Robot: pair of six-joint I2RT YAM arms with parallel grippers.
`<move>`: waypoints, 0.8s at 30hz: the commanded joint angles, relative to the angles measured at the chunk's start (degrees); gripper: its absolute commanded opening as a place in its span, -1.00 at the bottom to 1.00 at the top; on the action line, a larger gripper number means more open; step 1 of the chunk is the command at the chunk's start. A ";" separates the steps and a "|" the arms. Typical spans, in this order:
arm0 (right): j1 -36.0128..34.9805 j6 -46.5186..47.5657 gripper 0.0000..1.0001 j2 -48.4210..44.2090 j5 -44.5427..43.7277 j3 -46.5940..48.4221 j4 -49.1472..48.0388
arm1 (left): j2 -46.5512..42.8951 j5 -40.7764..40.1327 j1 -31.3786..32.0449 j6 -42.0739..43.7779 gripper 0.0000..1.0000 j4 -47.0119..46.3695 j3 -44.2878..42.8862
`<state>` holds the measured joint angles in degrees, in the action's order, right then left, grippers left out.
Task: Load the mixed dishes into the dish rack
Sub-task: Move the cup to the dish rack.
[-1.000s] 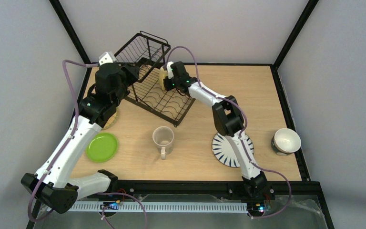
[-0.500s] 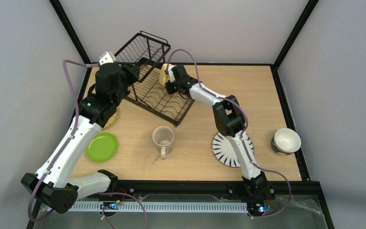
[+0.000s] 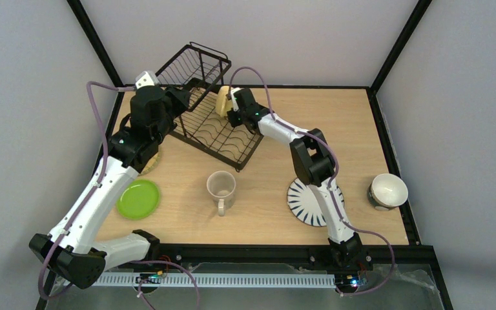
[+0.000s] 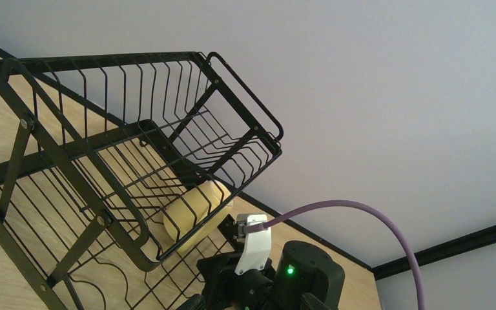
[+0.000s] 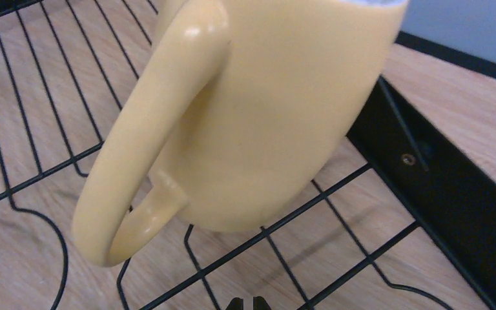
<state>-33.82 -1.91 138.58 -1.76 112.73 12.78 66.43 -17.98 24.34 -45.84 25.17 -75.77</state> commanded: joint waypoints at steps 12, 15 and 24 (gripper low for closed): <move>1.81 1.38 -0.87 5.16 -3.80 11.50 -2.21 | 0.62 -0.26 -0.34 1.15 0.67 -1.46 1.35; 1.83 1.34 -0.87 7.59 -1.77 15.80 -0.15 | 0.63 -0.30 -0.34 1.27 0.67 -1.36 1.48; 1.92 0.12 -0.87 9.67 1.41 17.77 0.83 | -0.04 -1.17 -0.34 1.54 0.67 -1.10 2.10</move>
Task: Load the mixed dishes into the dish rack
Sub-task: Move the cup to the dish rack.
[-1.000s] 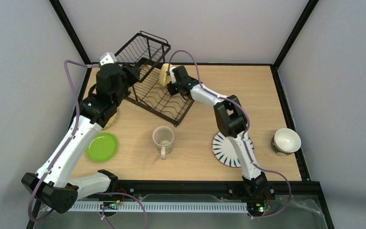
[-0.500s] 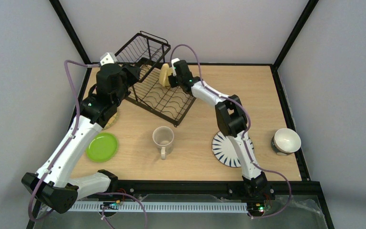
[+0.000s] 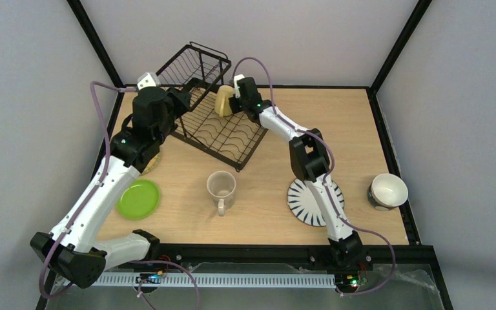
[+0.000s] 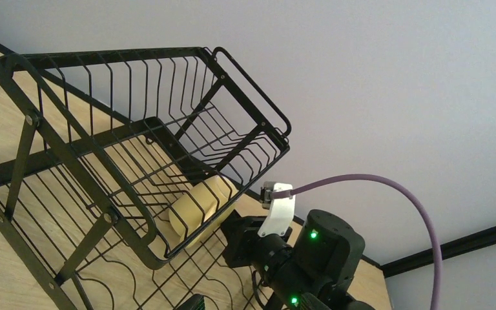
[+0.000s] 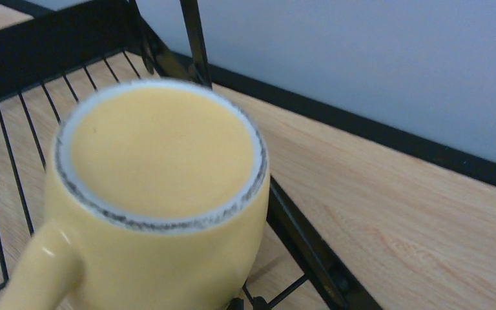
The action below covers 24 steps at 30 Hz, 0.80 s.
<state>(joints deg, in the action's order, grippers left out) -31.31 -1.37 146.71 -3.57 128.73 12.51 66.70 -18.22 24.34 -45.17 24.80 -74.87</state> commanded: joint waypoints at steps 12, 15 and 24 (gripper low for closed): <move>-0.72 -1.58 -0.86 3.07 8.97 3.35 1.13 | -1.40 -1.21 -0.34 0.33 0.67 -0.71 2.67; -0.84 -1.62 -0.86 3.52 9.92 3.51 1.03 | -1.69 -1.23 -0.34 0.11 0.67 -0.73 3.04; -0.95 -1.22 -0.86 4.06 10.01 3.64 2.14 | -2.27 -1.06 -0.34 -0.65 0.67 -0.56 4.51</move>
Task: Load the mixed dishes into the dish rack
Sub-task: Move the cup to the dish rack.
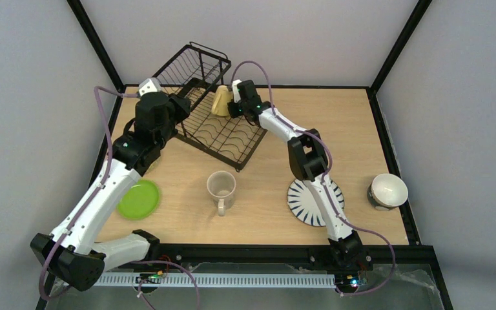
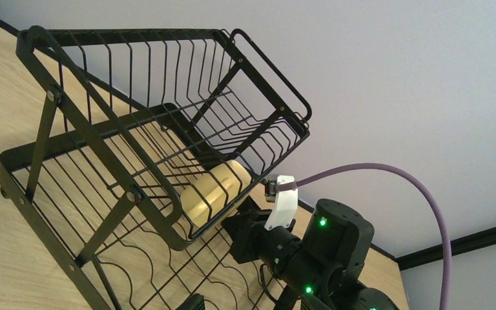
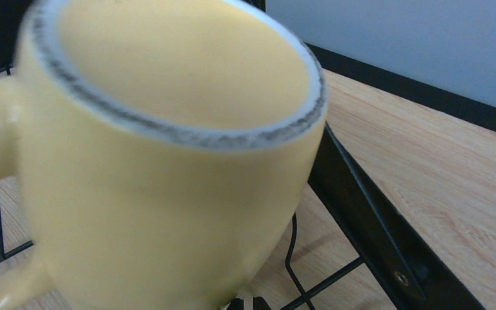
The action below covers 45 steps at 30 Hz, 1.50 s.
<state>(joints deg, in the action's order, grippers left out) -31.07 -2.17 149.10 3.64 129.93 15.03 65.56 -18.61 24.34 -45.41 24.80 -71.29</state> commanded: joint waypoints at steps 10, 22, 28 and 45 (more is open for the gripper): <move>-1.16 0.13 -0.86 1.42 0.75 2.19 0.71 | -0.12 1.25 -0.34 0.05 0.67 -0.54 2.41; -1.10 -0.62 -0.86 1.35 1.44 2.46 -0.33 | 1.24 2.51 -0.35 1.02 0.67 -0.07 3.35; -1.10 -1.18 -0.85 2.90 2.75 4.82 -0.69 | 1.32 2.83 -0.34 1.26 0.67 0.60 3.68; -1.10 -1.34 -0.84 1.09 -0.86 3.63 -0.26 | 1.40 3.43 -0.26 2.57 0.68 2.35 4.25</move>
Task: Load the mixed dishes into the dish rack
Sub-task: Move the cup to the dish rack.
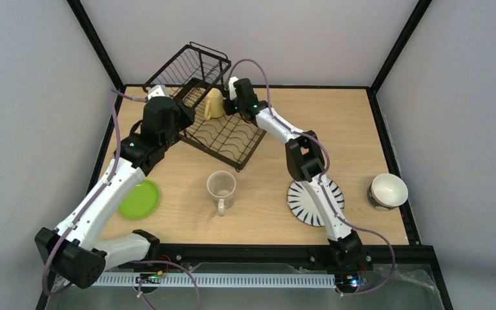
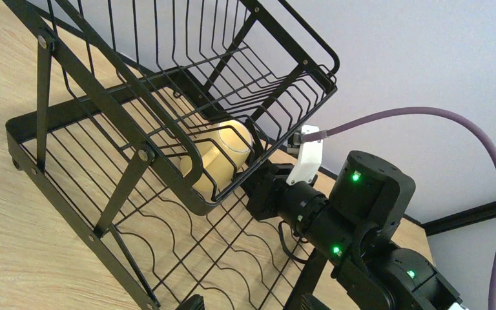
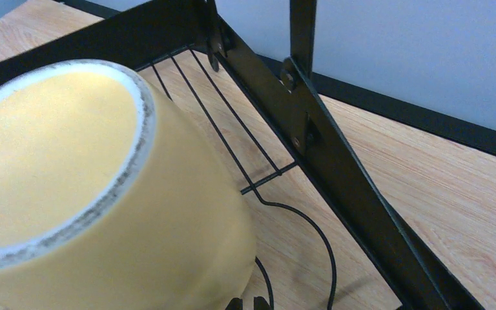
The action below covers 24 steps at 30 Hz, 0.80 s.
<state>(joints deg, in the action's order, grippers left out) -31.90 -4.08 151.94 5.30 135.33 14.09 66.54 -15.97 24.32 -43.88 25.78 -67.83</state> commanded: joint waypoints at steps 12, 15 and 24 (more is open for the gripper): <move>-0.27 1.26 -0.84 -9.93 0.80 -12.53 -0.07 | 0.00 0.81 0.47 1.77 0.68 2.20 0.96; -0.27 1.16 -0.84 -10.24 3.18 -13.46 -1.09 | -0.05 0.89 0.56 1.87 0.68 2.17 1.08; -0.27 -0.36 -0.84 -8.13 11.45 -13.57 -7.39 | -0.76 0.32 0.56 2.87 0.69 1.43 2.31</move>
<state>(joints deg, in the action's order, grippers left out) -31.90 -3.22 144.22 11.84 122.41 11.11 66.54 -15.44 24.73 -42.28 27.20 -67.09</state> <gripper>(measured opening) 0.080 0.841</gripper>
